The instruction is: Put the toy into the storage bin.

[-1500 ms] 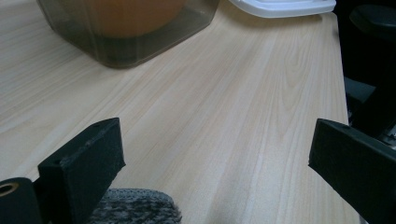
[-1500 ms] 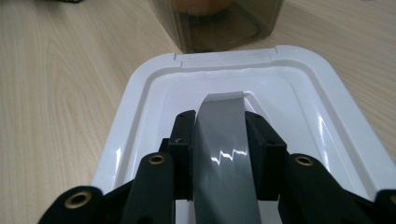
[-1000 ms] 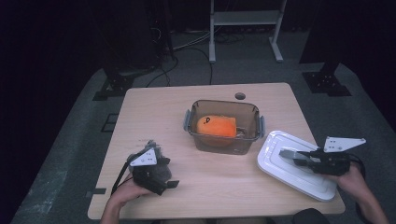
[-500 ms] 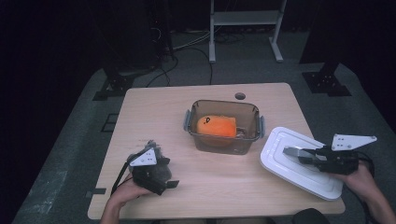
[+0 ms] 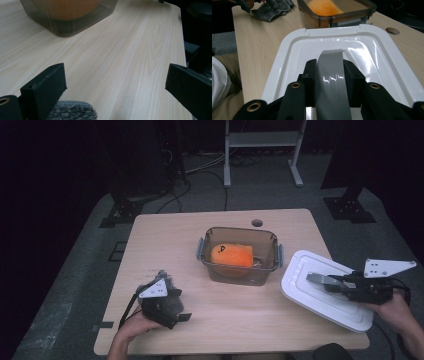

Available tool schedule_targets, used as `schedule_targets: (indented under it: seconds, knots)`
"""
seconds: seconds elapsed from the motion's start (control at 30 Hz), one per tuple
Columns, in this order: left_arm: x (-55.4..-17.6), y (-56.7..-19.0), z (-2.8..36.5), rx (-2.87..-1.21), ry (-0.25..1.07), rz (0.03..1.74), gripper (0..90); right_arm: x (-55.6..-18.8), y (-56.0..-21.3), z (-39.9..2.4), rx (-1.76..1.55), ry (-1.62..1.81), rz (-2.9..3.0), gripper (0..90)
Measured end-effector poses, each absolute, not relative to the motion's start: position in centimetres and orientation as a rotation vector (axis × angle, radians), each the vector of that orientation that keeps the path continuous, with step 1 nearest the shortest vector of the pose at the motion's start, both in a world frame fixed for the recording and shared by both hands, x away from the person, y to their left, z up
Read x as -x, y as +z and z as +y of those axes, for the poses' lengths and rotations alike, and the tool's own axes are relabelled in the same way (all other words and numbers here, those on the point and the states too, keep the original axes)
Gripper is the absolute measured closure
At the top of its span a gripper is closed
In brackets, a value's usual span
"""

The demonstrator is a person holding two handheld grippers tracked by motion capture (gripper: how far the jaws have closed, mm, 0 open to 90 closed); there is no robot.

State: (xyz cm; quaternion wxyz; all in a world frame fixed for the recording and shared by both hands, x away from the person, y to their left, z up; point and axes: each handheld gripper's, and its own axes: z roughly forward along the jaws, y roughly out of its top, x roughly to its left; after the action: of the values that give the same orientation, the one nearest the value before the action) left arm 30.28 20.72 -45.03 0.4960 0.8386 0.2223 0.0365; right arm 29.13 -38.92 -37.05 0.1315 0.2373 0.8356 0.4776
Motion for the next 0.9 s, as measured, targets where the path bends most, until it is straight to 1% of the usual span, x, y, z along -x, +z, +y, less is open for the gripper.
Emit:
schedule_targets:
  seconds: [0.43, 0.9]
  knots:
    - [-30.3, -45.0, 20.8, -2.030, 0.089, 0.536, 2.3, -29.7, -34.5, -38.0, -0.633, 1.426, 2.419, 66.0]
    - [-30.3, -44.9, 21.0, -2.025, 0.092, 0.540, 2.3, -31.3, -33.0, -35.9, -0.565, 1.472, 2.445, 66.0]
